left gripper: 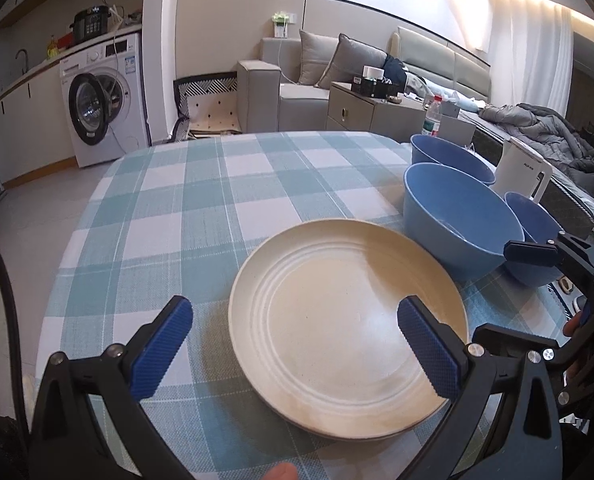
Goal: Organize plates and bowls
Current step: 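Move both open tools away from the plate stack toward the blue bowls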
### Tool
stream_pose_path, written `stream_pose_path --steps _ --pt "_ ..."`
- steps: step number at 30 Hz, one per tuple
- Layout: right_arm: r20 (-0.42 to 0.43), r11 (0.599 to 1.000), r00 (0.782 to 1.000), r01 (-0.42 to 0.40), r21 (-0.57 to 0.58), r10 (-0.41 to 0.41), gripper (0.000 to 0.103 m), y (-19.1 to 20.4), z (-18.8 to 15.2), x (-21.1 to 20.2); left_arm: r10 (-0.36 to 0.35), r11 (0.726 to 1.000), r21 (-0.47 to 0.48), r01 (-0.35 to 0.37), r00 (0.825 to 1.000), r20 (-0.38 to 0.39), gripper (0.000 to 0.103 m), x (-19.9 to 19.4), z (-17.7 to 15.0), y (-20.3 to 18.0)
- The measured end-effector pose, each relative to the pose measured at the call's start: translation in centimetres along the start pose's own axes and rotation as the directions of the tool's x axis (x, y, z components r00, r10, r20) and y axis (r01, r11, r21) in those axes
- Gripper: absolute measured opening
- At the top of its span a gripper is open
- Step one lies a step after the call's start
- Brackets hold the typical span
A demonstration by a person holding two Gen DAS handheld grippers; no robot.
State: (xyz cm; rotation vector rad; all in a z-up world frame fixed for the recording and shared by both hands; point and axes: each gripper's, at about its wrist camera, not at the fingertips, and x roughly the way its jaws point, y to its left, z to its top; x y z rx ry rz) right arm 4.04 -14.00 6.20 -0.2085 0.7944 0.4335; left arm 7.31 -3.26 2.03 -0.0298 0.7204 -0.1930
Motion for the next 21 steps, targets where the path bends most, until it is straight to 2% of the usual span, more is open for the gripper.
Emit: stream_pose_path --steps 4,11,14,21 --pt "0.019 1.000 1.000 0.015 0.023 -0.015 0.102 -0.8 -0.1 -0.8 0.011 1.000 0.016 -0.011 1.000 0.001 0.103 0.2 0.2 -0.4" --pt "0.050 0.996 0.998 0.037 0.076 -0.041 0.102 -2.1 -0.8 -2.2 -0.037 0.999 0.021 0.038 0.998 -0.046 0.103 1.1 0.9 -1.3" --pt "0.065 0.993 0.997 0.030 0.112 -0.038 0.102 -2.8 -1.2 -2.9 -0.027 0.999 0.038 0.029 0.999 -0.041 0.103 1.4 1.1 -1.7" --pt "0.068 0.982 0.995 0.066 0.175 -0.079 0.102 -4.6 -2.0 -3.7 -0.055 0.996 0.075 0.057 0.998 -0.029 0.103 1.6 1.8 -2.9"
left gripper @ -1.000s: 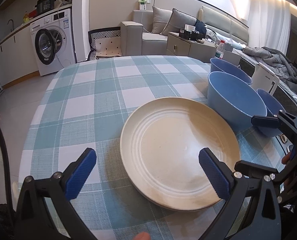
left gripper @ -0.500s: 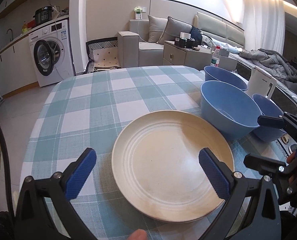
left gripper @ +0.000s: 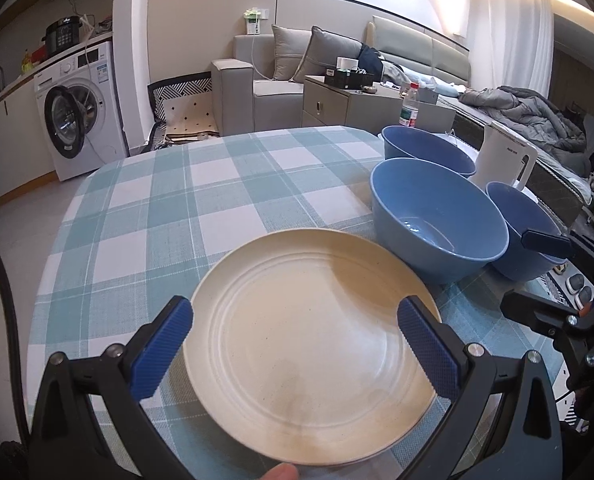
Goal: Organize plates and bowls
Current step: 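Move both open tools away from the plate stack toward the blue bowls, then lower both tools onto the rim of a blue bowl beside the plates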
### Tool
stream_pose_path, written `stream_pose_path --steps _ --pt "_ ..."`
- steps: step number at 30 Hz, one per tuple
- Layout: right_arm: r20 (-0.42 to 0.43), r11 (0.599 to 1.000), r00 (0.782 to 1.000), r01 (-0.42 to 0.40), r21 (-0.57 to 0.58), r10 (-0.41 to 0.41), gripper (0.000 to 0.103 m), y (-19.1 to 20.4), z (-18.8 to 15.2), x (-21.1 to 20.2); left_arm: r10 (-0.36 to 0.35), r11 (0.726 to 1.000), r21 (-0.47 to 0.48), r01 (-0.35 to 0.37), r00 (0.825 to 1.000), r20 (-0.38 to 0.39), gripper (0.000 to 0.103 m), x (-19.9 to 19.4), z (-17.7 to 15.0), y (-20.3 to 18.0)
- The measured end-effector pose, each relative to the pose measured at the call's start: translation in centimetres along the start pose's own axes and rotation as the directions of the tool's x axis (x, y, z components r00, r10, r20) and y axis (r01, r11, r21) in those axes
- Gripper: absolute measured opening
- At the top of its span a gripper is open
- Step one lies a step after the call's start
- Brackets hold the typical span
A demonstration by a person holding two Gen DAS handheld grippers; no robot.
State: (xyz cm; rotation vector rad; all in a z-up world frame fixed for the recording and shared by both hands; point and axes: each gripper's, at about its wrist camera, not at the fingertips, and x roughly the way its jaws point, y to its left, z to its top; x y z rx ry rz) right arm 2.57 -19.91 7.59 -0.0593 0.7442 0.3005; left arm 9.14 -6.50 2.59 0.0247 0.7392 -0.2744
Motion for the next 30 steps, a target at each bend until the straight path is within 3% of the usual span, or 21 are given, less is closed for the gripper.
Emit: stream_pose_path --steps 18,22,30 --pt "-0.044 0.972 0.999 -0.016 0.232 0.027 0.101 -4.3 -0.4 1.6 -0.038 0.999 0.027 0.040 0.998 -0.042 0.103 2.3 2.0 -1.4" --pt "-0.053 0.970 0.998 -0.005 0.242 0.018 0.089 -4.6 -0.4 2.1 -0.077 0.997 0.021 0.078 0.996 -0.046 0.102 2.8 2.4 -1.6" --pt "-0.036 0.966 0.999 0.001 0.260 0.008 0.086 -5.0 -0.3 2.1 -0.095 0.995 0.022 0.097 0.994 -0.056 0.101 4.1 3.3 -2.1"
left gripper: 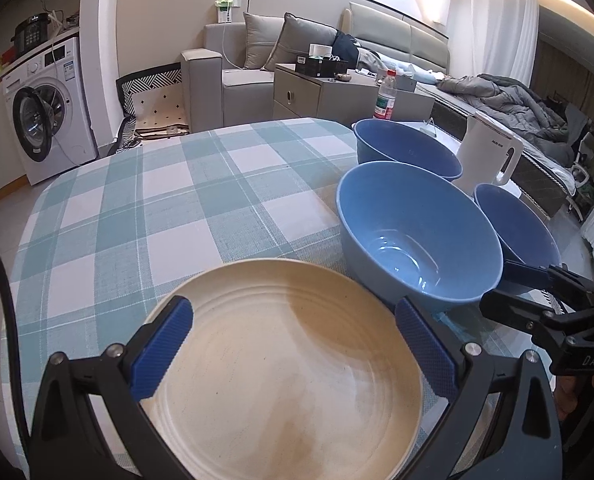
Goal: Organize plates and bowls
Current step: 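Lower both tools onto the rim of a blue bowl beside the plates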
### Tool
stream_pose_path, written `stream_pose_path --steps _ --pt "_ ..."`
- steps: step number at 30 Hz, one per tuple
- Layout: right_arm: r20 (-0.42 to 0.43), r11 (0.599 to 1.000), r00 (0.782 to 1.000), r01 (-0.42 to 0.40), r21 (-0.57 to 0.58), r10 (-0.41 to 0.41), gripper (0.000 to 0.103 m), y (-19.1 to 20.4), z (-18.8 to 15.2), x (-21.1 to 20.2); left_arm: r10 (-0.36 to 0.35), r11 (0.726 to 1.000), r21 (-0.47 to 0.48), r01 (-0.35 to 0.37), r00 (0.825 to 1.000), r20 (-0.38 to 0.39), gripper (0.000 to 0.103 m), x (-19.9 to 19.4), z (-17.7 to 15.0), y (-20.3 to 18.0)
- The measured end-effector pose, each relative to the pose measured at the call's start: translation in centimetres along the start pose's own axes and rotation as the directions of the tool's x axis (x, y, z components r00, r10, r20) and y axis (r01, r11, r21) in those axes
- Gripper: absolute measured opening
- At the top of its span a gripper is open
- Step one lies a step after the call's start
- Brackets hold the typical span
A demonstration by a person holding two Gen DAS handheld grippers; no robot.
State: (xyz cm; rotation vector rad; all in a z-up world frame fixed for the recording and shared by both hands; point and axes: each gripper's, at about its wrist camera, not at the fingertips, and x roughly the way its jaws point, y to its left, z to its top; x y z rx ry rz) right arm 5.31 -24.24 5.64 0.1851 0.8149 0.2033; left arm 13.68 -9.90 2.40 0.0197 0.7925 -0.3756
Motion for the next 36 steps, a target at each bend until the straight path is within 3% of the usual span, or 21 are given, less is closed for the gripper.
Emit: stream_pose_path --steps 15,22,30,34,36 --pt "0.029 0.997 0.996 0.079 0.023 -0.079 0.078 0.4 0.1 0.3 -0.040 0.999 0.030 0.040 0.999 0.004 0.101 1.2 2.3 -1.0" --pt "0.041 0.993 0.992 0.116 0.033 -0.118 0.075 0.7 0.1 0.4 -0.051 0.998 0.037 0.052 0.998 -0.028 0.087 2.6 3.4 -1.2" --pt "0.040 0.989 0.989 0.142 0.049 -0.144 0.071 0.5 0.3 0.7 -0.077 0.996 0.046 0.079 0.996 -0.036 0.085 3.1 4.0 -1.6" --pt "0.042 0.988 0.988 0.146 0.051 -0.148 0.071 0.5 0.3 0.7 -0.080 0.996 0.044 0.083 0.995 -0.064 0.065 3.9 4.2 -1.6" --pt "0.044 0.988 0.988 0.149 0.048 -0.151 0.070 0.5 0.3 0.7 -0.079 0.996 0.037 0.082 0.994 -0.073 0.063 4.2 4.2 -1.6"
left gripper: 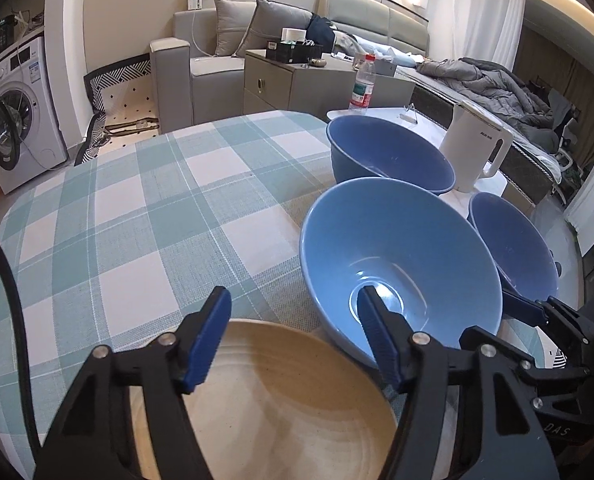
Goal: Organize plates and bowls
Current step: 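Lower both tools onto the rim of a blue bowl beside the plates, then close both tools on the blue bowl rim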
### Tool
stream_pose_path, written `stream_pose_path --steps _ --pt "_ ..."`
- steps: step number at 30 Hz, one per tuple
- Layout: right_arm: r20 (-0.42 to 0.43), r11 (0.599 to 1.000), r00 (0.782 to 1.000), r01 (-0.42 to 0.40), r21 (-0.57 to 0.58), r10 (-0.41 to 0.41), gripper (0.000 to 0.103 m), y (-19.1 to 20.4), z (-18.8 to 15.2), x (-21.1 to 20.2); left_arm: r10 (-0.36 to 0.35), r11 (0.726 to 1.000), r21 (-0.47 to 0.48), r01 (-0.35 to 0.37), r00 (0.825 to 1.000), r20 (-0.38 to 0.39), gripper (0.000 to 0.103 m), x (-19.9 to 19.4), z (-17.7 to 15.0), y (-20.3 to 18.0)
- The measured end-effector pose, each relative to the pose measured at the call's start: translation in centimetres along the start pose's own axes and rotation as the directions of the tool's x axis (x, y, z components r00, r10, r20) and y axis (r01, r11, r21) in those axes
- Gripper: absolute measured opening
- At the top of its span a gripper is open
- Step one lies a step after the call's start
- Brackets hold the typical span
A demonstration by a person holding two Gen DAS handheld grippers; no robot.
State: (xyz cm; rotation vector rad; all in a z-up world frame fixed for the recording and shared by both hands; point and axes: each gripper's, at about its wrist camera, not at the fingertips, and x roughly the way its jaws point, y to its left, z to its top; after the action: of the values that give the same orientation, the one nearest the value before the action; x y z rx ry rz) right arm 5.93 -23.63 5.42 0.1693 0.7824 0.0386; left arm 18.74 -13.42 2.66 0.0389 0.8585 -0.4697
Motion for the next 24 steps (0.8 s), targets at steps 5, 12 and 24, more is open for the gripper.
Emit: stream_pose_path --steps 5,12,24 --pt "0.002 1.000 1.000 0.004 -0.001 -0.004 0.070 0.0 0.0 0.0 -0.009 1.000 0.006 0.009 1.000 -0.013 0.057 0.4 0.2 -0.3" --pt "0.007 1.000 1.000 0.015 0.002 -0.015 0.062 -0.1 0.0 -0.1 -0.019 1.000 0.018 0.019 0.999 -0.036 0.039 1.2 0.2 -0.7" --pt "0.010 1.000 1.000 0.007 -0.006 -0.006 0.058 -0.2 0.3 0.0 -0.051 0.997 0.061 0.054 0.998 -0.039 0.023 1.3 -0.1 -1.8"
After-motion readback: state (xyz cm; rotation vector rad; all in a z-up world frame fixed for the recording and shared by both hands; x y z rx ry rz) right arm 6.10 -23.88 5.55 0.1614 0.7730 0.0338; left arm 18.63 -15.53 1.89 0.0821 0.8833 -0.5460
